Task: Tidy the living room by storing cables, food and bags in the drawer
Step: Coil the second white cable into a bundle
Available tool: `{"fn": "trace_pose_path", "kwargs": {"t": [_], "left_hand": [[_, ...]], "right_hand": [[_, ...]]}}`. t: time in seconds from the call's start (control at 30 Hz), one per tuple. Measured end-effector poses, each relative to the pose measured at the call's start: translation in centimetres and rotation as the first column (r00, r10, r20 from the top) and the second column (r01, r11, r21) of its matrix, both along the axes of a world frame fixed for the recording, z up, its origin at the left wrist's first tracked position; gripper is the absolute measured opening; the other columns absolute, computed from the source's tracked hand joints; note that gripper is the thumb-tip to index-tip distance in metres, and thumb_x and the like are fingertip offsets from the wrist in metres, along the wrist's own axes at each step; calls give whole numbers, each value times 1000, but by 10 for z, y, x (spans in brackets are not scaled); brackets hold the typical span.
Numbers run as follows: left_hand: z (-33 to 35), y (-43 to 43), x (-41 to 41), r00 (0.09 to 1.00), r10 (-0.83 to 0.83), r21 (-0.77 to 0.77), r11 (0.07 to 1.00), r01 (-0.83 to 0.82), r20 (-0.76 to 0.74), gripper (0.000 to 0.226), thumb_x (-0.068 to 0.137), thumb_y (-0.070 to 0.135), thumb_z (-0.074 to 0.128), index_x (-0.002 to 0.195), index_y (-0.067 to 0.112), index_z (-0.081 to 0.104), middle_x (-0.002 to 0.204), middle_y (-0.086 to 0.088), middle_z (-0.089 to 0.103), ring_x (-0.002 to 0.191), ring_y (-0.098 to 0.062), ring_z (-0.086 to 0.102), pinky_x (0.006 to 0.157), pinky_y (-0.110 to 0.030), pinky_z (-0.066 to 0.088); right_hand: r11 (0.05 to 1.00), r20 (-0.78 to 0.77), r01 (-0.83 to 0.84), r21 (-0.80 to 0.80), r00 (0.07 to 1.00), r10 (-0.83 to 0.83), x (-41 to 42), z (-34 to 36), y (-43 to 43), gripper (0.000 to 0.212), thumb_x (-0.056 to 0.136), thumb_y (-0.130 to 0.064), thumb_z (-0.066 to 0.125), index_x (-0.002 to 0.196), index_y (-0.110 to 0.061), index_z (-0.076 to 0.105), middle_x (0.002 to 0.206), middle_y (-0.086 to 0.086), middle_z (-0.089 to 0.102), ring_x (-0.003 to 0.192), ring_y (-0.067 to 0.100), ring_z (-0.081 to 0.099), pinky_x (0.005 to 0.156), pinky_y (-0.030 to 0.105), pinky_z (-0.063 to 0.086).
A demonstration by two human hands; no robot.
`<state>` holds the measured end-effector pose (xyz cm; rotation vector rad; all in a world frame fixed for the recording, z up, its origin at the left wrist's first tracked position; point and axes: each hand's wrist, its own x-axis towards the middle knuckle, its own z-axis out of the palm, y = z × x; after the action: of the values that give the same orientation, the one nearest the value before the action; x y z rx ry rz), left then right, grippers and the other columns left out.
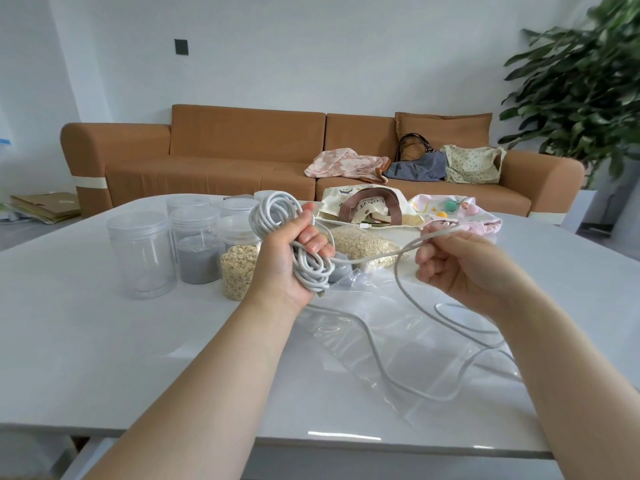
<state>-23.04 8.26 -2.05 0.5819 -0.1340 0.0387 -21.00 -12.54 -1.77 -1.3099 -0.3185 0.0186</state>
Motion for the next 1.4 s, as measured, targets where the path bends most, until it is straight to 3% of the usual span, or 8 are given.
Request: {"fn": "trace_pose_path", "kwargs": {"t": [0.23,0.37,0.57,0.73,0.93,1.13,1.27,1.4], "left_hand": [[0,-1,1,999,38,22,999,-38,-29,14,95,10,47,86,11,57,44,8,35,34,-4,35,39,-14,33],[0,-2,-1,997,75,88,993,-72,-28,13,94,11,50,86,13,60,44,7,34,36,-5,35,38,-16,34],[0,1,1,1000,15,-38,999,-16,-12,13,95,10,46,86,12,56,43,8,36,34,-4,36,39,-14,32],[-3,0,5,994,112,274,956,-103,-17,10,92,6,52,84,9,59,43,6,40,33,-7,37,40,-19,35],[-11,-7,9,954,297,619,743,-255,36,9,88,2,58,82,6,65,40,3,44,32,-11,39,41,-20,33],[-8,-5,7,832,491,810,360,-462,257,16,86,11,61,71,16,60,50,0,53,38,-14,47,41,-22,40],[-10,-6,8,842,498,756,464,-461,208,17,85,8,62,69,15,60,44,4,49,33,-10,45,43,-22,38],[-9,-4,9,846,521,656,600,-459,116,23,86,10,65,65,8,57,37,4,45,33,-15,41,40,-20,35]], "right_hand": [[808,488,534,-250,790,-371,-8,1,14,69,65,25,29,105,-24,55,104,-1,58,97,14,55,79,26,46],[693,742,559,-455,669,-53,-34,14,28,54,64,1,41,104,-28,61,109,-16,60,109,-4,51,93,3,30],[64,600,604,-795,765,235,-31,3,39,19,88,-18,60,105,-25,65,96,-4,70,94,21,56,83,23,36],[339,630,596,-728,777,-13,-24,8,26,4,80,-15,72,77,-19,72,75,-7,64,83,19,60,76,30,45],[324,543,521,-790,839,-24,-26,13,25,26,72,-15,73,59,-35,62,65,-6,65,65,11,59,63,25,47],[457,380,328,-827,924,25,-29,19,21,29,82,0,63,72,-26,71,44,-4,58,38,11,51,51,23,48],[690,272,214,-691,962,-25,-25,22,12,35,79,14,55,73,-16,71,57,17,63,39,19,49,44,21,45],[667,163,83,-740,985,59,-21,18,11,29,84,9,51,87,-13,71,49,10,56,35,15,45,41,19,41]]}}
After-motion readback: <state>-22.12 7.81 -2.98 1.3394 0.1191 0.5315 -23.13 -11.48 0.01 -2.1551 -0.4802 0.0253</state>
